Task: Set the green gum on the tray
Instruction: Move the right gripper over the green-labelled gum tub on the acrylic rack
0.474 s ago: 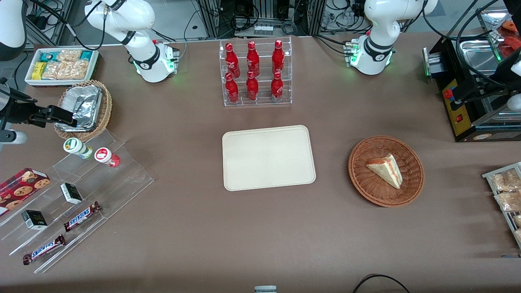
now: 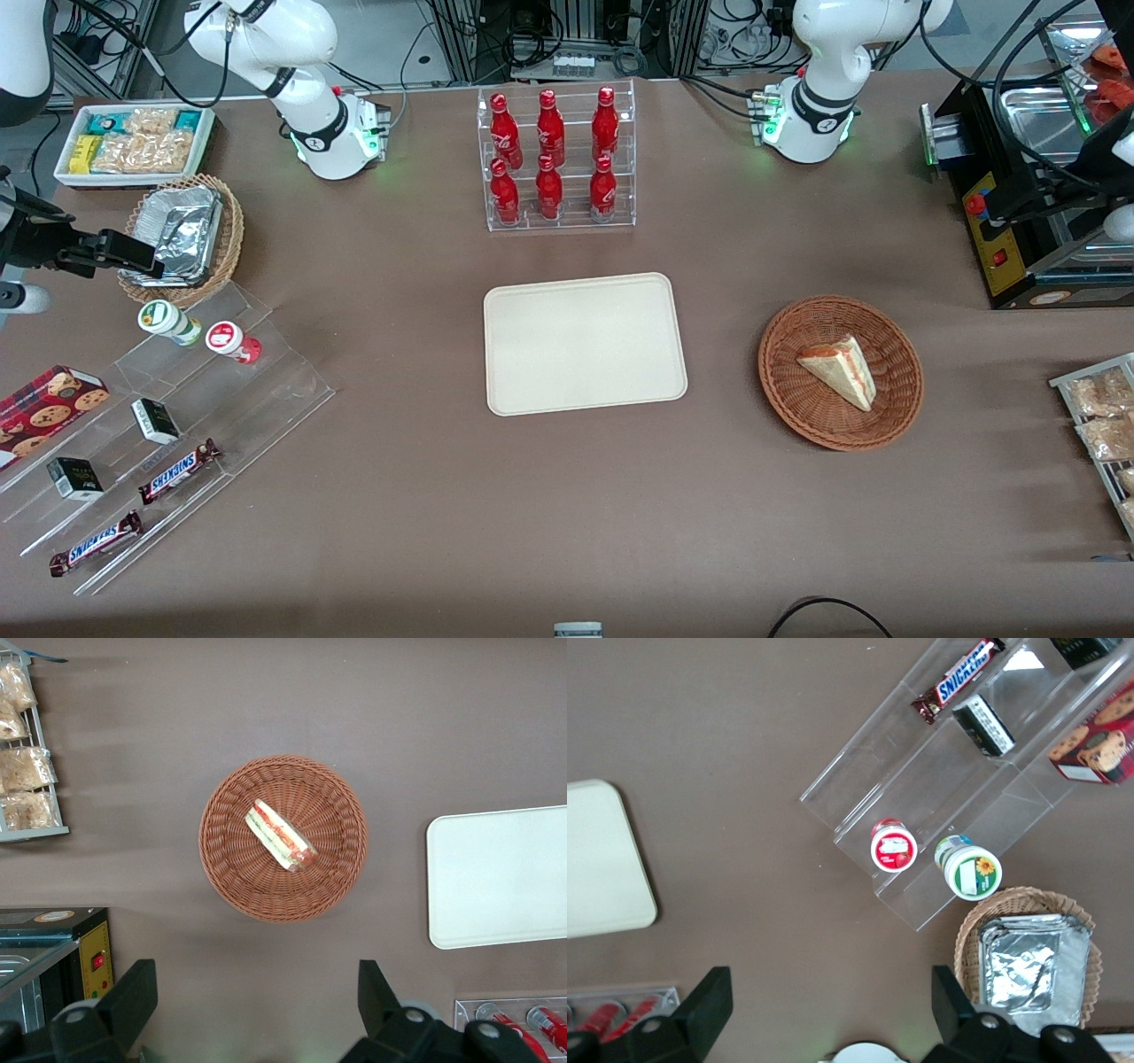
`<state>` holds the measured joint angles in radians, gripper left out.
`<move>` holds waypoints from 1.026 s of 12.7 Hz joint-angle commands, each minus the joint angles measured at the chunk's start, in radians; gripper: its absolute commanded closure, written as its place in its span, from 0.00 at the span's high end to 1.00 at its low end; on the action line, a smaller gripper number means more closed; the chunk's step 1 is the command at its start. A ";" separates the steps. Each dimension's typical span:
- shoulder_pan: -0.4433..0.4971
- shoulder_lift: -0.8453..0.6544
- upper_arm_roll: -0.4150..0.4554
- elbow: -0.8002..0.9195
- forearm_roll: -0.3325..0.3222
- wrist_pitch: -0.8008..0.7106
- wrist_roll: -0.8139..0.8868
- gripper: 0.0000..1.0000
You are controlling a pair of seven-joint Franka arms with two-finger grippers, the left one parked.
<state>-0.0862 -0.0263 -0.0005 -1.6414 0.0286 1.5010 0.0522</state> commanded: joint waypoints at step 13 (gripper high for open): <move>-0.050 -0.245 -0.139 -0.629 -0.009 0.596 -0.659 1.00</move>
<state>-0.1373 -0.1962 -0.1209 -2.1485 0.0285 2.0209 -0.5028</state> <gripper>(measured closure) 0.000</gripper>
